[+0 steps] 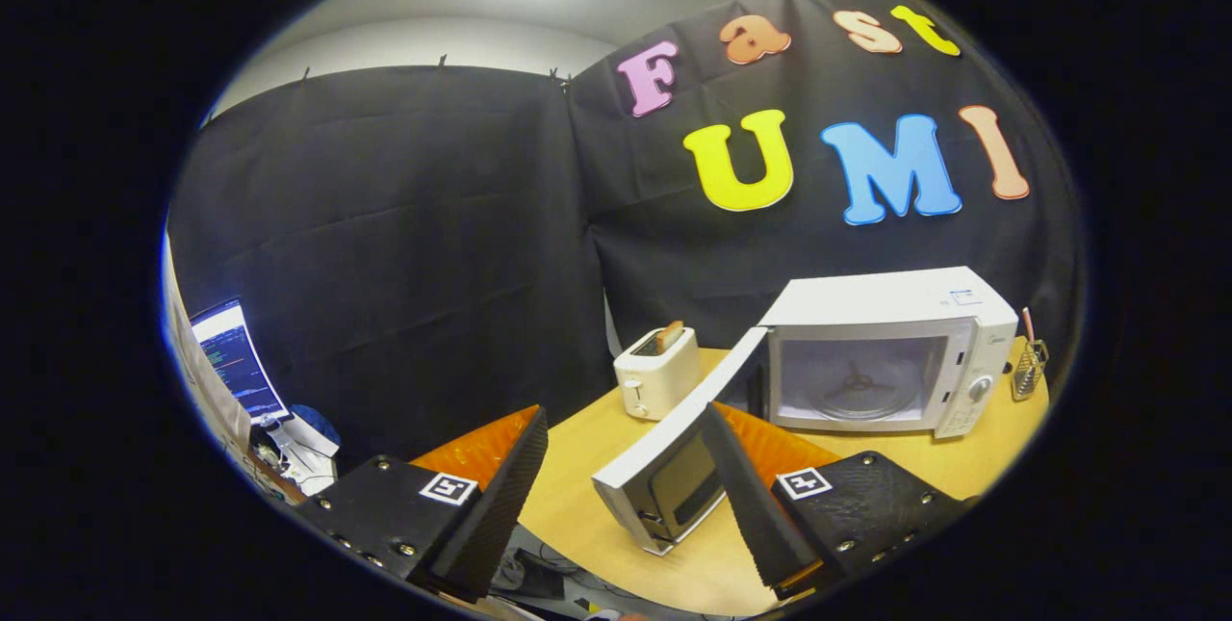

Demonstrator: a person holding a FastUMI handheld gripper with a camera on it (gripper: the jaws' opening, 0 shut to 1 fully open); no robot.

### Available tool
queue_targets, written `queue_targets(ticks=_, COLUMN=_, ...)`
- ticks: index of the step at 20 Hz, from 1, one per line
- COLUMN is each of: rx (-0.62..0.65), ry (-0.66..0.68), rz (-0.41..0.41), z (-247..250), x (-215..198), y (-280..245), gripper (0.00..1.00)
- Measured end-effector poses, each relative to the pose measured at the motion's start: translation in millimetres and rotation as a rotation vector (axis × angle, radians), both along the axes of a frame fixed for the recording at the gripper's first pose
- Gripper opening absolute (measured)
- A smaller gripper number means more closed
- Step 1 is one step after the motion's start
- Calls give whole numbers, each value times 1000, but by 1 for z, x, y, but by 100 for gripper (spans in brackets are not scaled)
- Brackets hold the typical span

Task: Open the microwave, put the food inside, and close the microwave door.

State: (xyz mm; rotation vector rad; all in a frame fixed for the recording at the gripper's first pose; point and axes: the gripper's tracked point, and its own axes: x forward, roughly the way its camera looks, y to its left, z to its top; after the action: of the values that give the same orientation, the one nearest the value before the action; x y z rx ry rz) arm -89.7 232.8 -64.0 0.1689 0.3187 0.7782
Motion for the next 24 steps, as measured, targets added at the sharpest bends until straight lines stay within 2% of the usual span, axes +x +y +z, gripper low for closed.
queue_targets(ticks=13, rx=-58, ry=165, rz=-192, z=-69, x=41, y=-157, gripper=97)
queue_targets(ticks=24, rx=-99, ry=396, rz=-213, z=-157, x=34, y=-226, gripper=98)
